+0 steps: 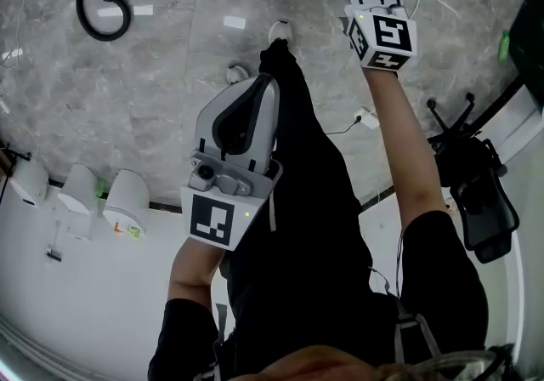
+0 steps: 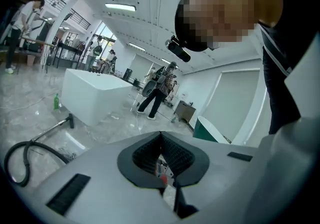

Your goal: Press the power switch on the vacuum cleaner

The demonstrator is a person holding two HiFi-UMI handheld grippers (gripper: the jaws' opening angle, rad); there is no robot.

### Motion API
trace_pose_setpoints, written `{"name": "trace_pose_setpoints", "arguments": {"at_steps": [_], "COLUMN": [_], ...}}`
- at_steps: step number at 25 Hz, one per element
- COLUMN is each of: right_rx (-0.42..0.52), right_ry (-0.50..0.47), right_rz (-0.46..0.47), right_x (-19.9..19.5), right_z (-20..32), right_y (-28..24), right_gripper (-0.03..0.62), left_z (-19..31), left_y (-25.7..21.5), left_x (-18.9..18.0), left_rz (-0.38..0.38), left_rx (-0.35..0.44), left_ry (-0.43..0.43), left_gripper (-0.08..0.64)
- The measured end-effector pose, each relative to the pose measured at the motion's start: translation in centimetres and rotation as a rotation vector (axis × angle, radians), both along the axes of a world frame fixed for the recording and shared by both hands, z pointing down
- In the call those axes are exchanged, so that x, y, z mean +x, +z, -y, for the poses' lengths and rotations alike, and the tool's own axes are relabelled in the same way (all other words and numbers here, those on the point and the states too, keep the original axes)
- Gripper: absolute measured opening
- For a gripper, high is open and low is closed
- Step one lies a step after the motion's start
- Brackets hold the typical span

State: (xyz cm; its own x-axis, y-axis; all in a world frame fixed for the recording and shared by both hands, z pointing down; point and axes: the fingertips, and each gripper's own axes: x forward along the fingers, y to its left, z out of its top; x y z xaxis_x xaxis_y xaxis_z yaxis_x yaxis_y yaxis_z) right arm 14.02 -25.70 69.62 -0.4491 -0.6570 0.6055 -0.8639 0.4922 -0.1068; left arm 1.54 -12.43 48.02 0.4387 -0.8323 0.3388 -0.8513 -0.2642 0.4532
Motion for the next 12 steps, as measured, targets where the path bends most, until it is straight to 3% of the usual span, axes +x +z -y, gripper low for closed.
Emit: {"name": "trace_pose_setpoints", "arguments": {"at_steps": [7, 12], "right_rx": [-0.043, -0.047], "right_ry": [-0.003, 0.005], "right_rz": [-0.030, -0.060], "right_x": [0.3, 1.1], "right_z": [0.9, 1.8], "right_y": [5.0, 7.9], "right_gripper": [0.018, 0.018], "left_z": [-0.6, -0.5], "left_y": [3.6, 4.9], "left_x": [1.9, 2.3], "left_rz": [-0.020, -0.045], "left_rx": [-0.027, -0.056], "left_ry": [0.094, 0.079], "left_gripper": [0.011, 0.011]}}
